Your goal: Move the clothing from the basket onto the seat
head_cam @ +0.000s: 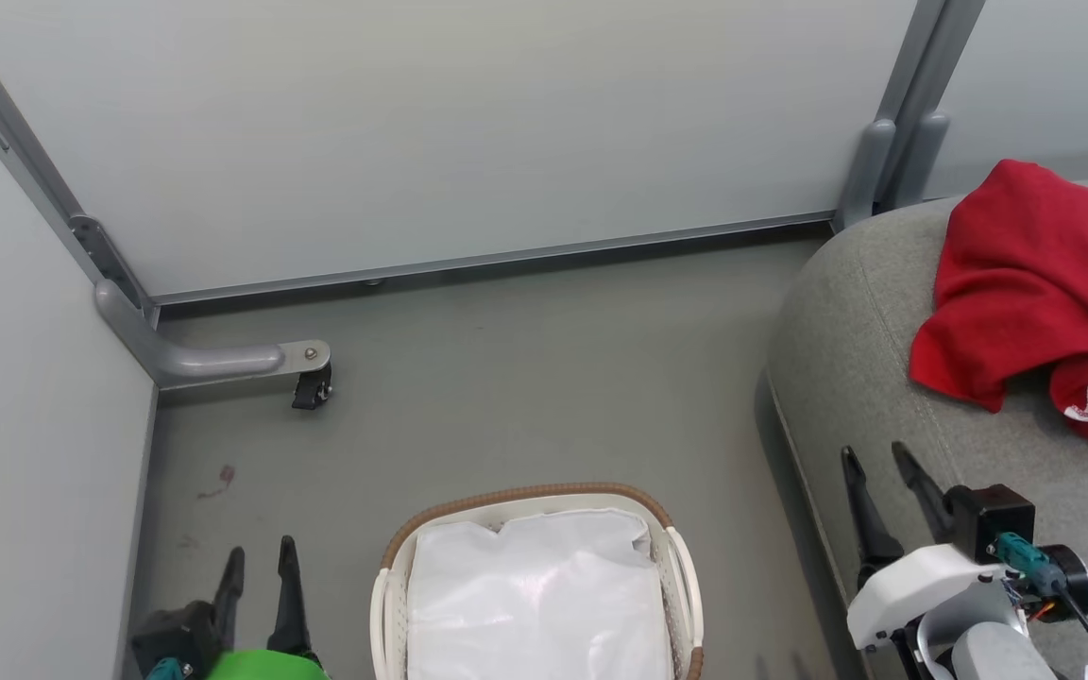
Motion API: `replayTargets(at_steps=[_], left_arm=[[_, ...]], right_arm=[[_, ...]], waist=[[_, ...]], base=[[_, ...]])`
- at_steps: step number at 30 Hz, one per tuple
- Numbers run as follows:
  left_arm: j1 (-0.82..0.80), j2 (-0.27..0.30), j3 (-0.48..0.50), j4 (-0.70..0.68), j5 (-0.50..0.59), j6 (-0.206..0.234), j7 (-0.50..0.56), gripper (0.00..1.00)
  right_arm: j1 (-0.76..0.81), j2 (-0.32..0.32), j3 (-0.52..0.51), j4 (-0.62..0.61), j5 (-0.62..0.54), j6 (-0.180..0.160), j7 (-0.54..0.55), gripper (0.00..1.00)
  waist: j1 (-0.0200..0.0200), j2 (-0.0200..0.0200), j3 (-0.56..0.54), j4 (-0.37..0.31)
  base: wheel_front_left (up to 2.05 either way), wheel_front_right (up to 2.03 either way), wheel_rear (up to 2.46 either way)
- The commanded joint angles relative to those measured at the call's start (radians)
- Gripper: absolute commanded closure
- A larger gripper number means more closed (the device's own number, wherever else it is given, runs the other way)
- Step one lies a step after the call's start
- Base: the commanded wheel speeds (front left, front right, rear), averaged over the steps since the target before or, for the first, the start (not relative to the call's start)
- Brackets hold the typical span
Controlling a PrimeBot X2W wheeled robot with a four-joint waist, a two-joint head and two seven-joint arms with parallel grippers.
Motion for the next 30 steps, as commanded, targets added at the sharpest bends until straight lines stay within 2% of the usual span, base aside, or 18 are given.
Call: replayTargets(at_steps=[1,30], left_arm=[[0.001,-0.001,-0.001,0.008,-0.001,0.000,0.000,1.00],[-0.042,0.000,0.057,-0.042,-0.441,-0.027,0.128,1.00]], right_arm=[[0.003,0.002,0.000,0.008,0.000,0.000,0.000,1.00],[0.020,0.001,-0.036,-0.049,0.503,0.000,0.129,1.00]], waist=[[0.0001,0.0000,0.000,0.000],[0.0001,0.0000,-0.005,0.002]], base=[[0.00,0.00,0.00],[0.00,0.00,0.00]])
